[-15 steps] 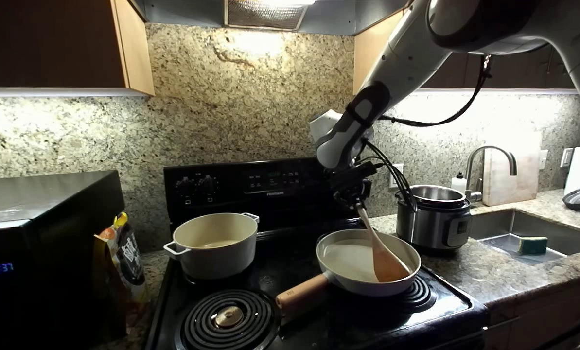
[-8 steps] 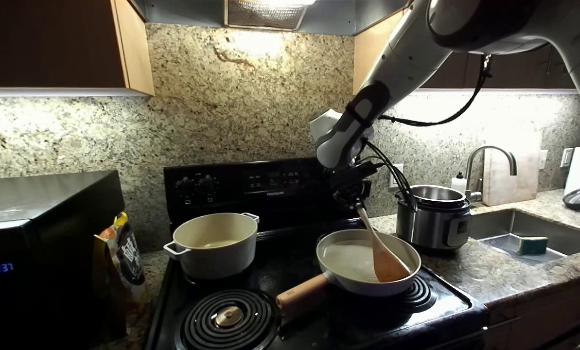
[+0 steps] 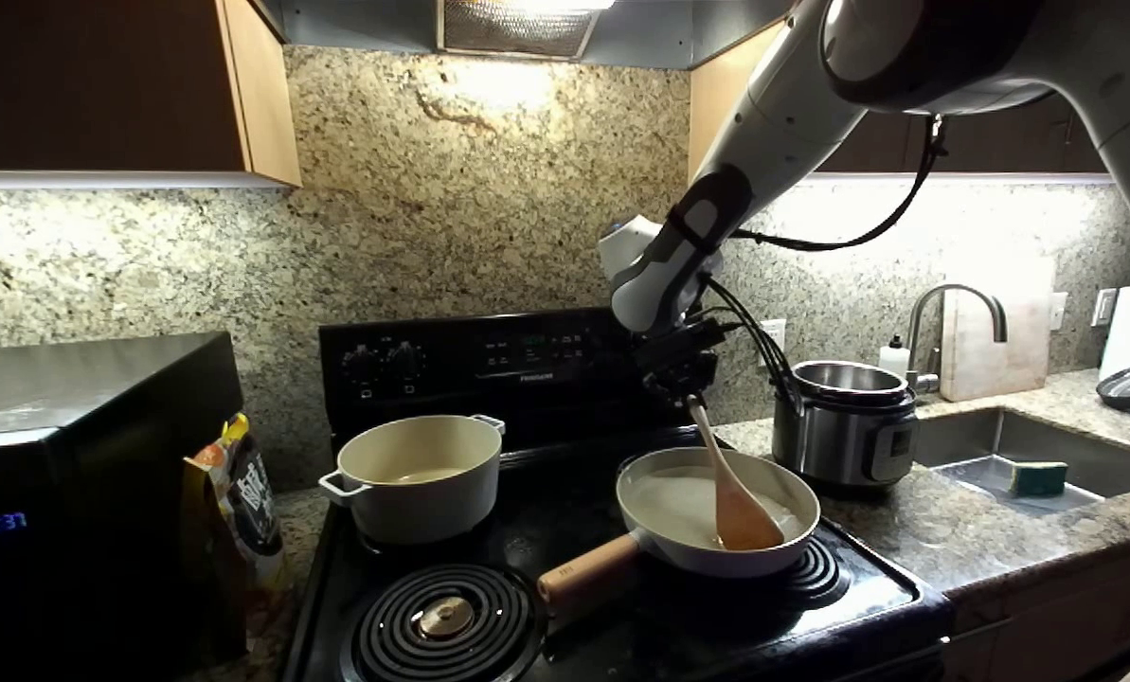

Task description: Use the spatula to stir the water

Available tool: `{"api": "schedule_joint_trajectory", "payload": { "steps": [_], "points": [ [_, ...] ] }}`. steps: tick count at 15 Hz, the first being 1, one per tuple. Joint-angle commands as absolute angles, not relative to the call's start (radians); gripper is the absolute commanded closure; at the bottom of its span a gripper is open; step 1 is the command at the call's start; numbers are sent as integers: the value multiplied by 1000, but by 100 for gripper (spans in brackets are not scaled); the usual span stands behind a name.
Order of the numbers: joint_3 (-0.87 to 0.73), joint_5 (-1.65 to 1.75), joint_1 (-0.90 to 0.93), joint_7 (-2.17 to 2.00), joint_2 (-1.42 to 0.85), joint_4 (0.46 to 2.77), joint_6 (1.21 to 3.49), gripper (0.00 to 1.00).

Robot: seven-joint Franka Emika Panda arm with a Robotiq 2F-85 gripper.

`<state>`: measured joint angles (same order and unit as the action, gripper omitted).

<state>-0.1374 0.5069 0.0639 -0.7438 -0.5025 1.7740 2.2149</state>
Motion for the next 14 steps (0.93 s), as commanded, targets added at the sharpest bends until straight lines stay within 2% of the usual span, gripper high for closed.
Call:
{"api": "schedule_joint_trajectory", "payload": {
  "steps": [1, 6, 14],
  "points": [
    [-174, 489, 104, -880, -569, 1709, 2259, 89],
    [-252, 524, 159, -1145, -632, 1642, 2322, 89],
    [-364, 619, 188, -1458, -560, 1705, 2326, 89]
  ]
}}
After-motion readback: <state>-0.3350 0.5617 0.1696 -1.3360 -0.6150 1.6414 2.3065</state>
